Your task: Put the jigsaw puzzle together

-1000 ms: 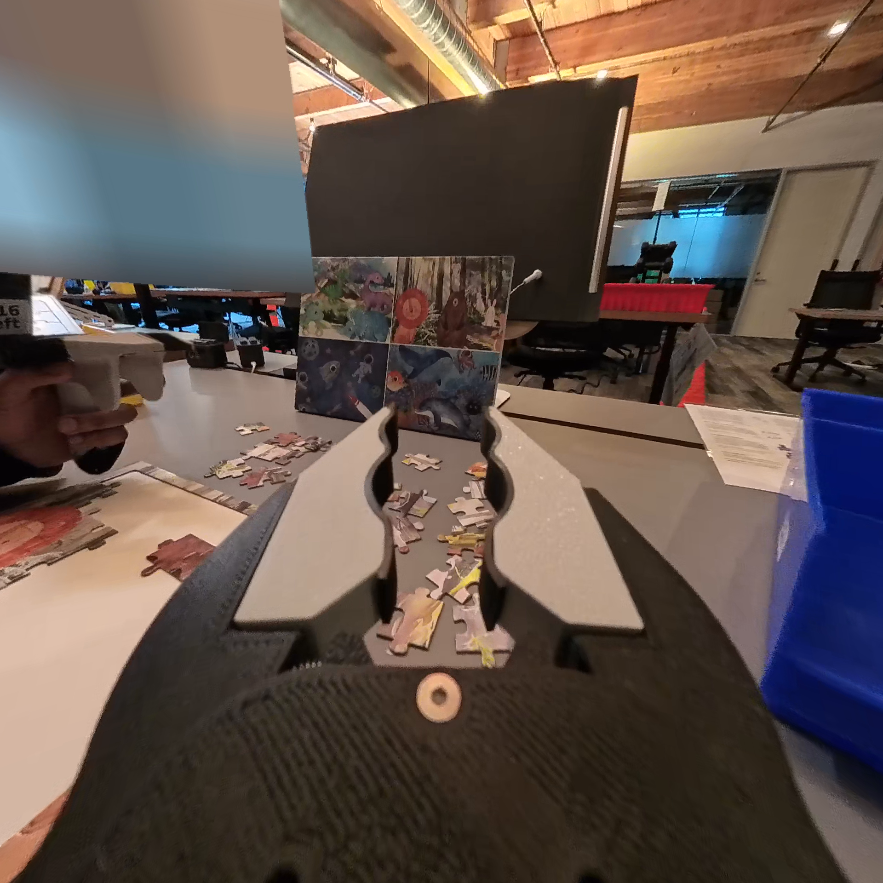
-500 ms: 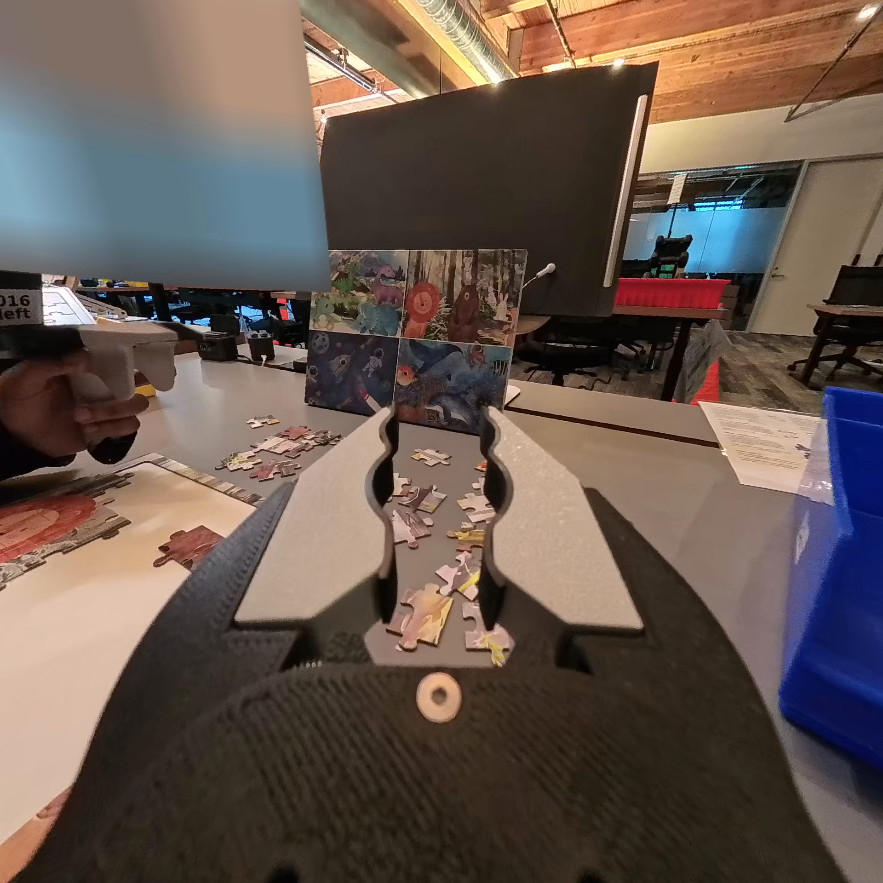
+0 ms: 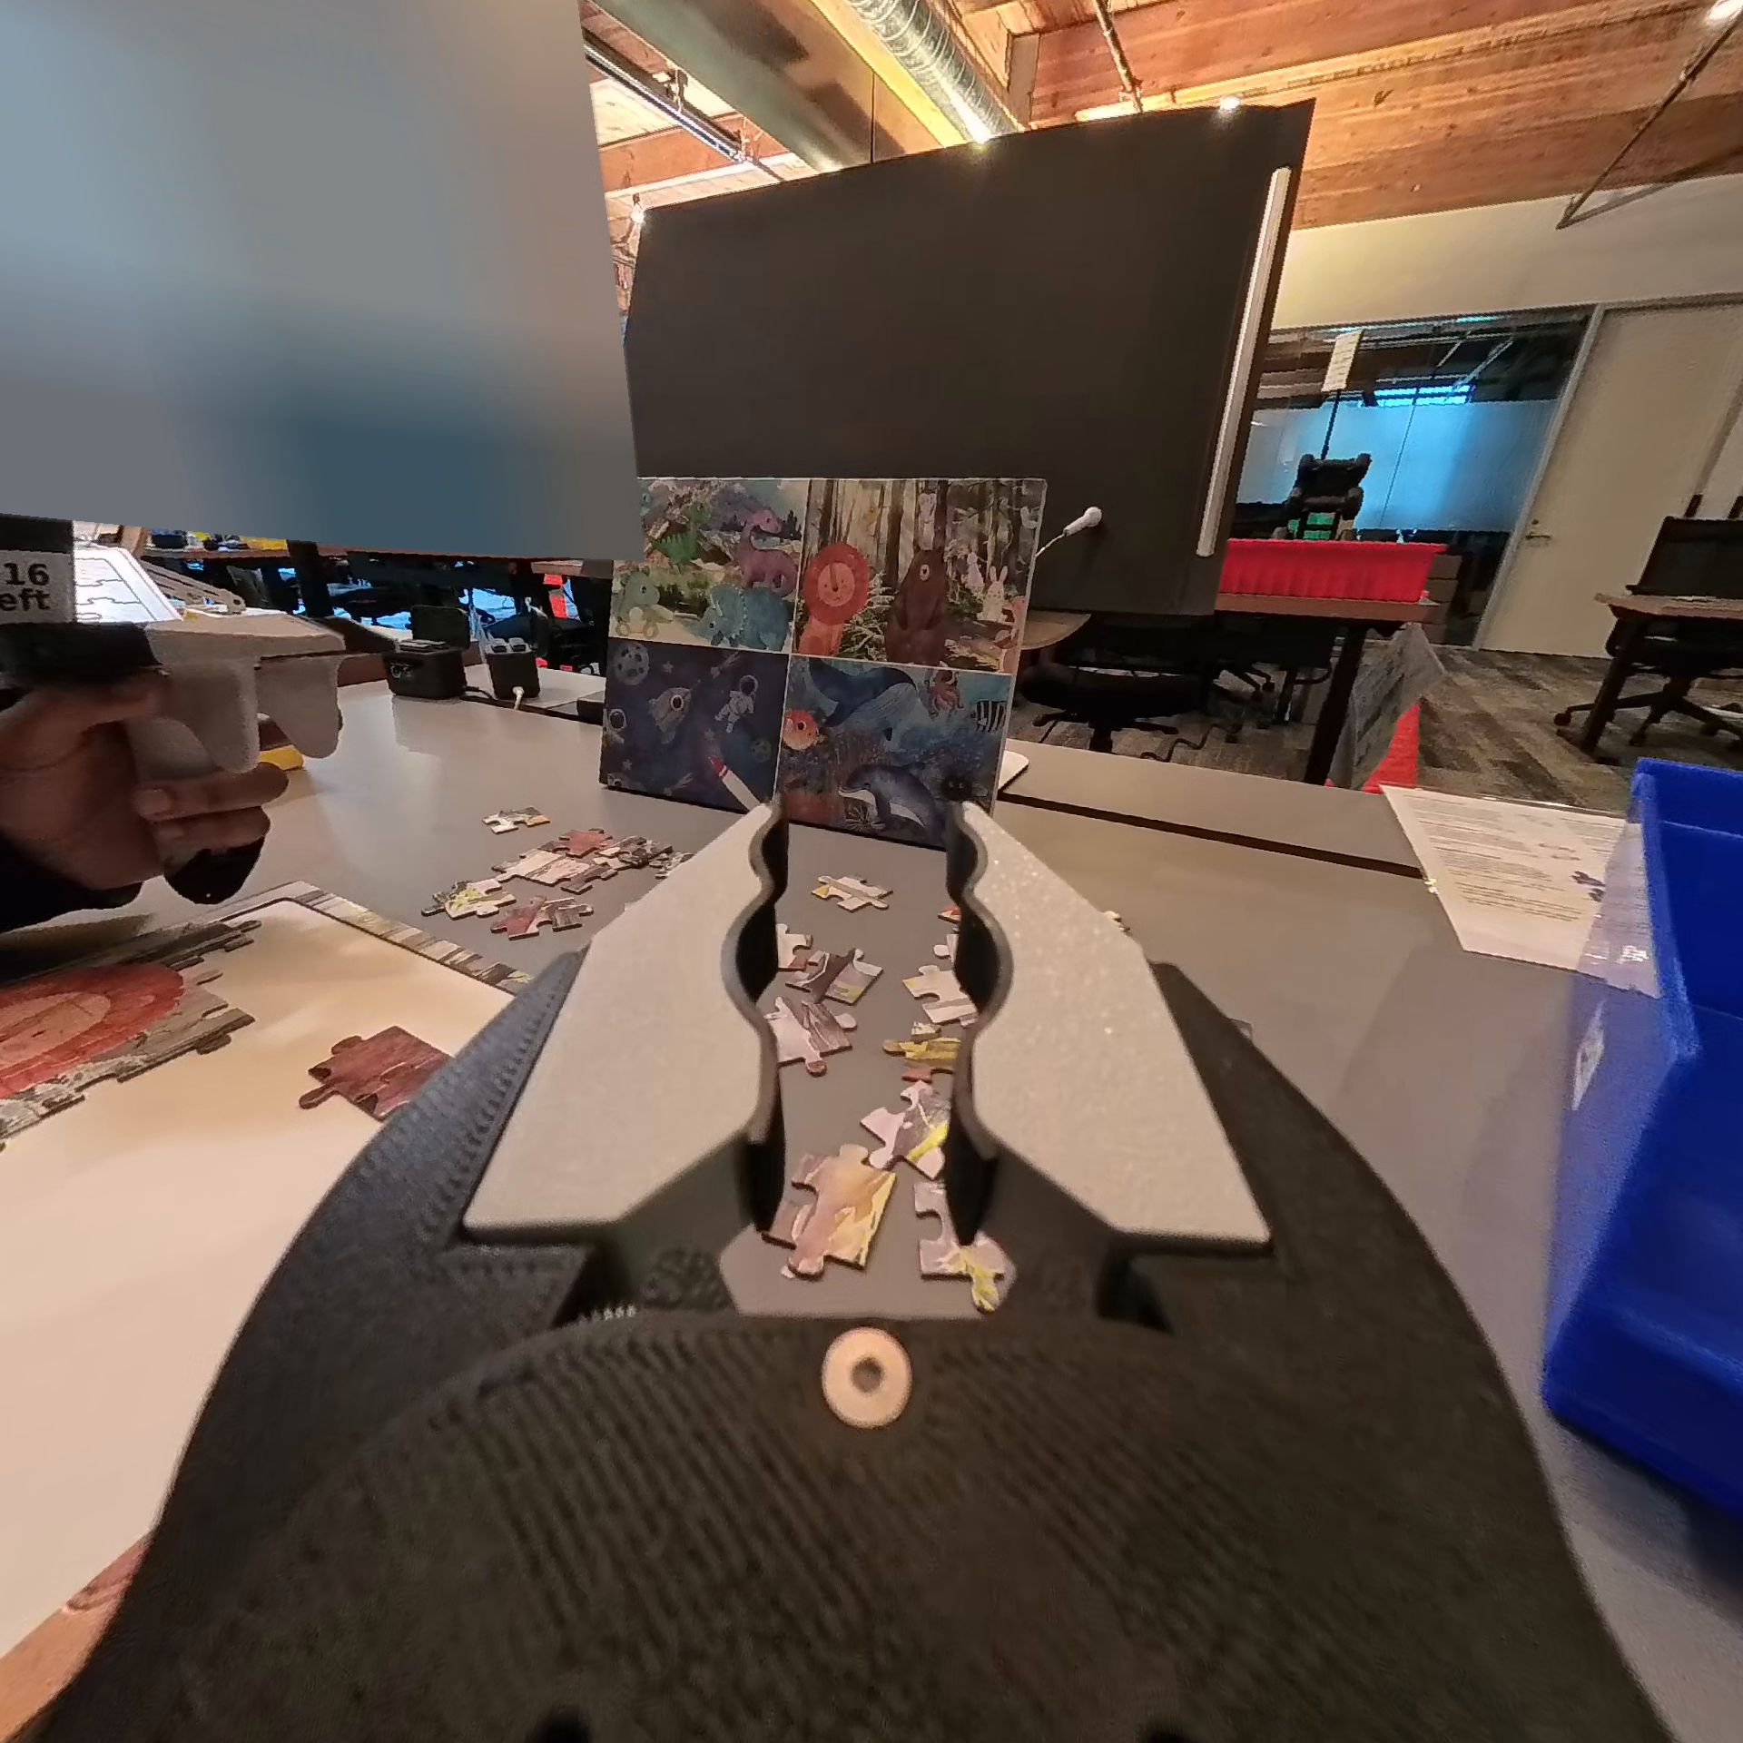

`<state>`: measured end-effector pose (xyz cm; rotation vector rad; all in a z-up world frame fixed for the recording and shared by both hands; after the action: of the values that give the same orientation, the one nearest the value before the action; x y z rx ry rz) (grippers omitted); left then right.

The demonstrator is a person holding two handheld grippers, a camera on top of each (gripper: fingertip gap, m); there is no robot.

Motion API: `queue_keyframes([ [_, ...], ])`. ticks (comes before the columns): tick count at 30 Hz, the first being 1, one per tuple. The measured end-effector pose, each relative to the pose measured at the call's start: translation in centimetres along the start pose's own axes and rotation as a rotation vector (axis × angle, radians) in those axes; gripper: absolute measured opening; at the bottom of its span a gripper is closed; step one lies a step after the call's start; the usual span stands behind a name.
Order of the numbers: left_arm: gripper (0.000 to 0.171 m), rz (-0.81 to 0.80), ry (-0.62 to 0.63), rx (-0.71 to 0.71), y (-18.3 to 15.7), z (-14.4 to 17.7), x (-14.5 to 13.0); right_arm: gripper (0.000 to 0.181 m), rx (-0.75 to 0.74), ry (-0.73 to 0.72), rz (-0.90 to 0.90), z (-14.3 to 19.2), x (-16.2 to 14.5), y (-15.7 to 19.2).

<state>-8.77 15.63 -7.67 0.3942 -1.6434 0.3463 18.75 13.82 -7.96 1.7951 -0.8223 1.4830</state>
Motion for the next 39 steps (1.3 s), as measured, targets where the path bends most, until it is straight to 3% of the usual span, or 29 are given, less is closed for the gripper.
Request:
queue_keyframes([
  [39, 0.022, 0.017, 0.027, -0.018, -0.3, -0.3, -0.5, 0.029, -0.001, 0.120, 0.104, -1.2, -2.0, 0.9],
])
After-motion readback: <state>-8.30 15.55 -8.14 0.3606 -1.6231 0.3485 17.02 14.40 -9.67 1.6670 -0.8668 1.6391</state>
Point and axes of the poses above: each gripper's, where its closed fingertips meet, z back along the fingers, x out of its top, y = z × x across the jaws, the point moved 2 cm from there along z, back along the fingers, and after that the axes turned 7 degrees about -z, right-handed, at the moved point
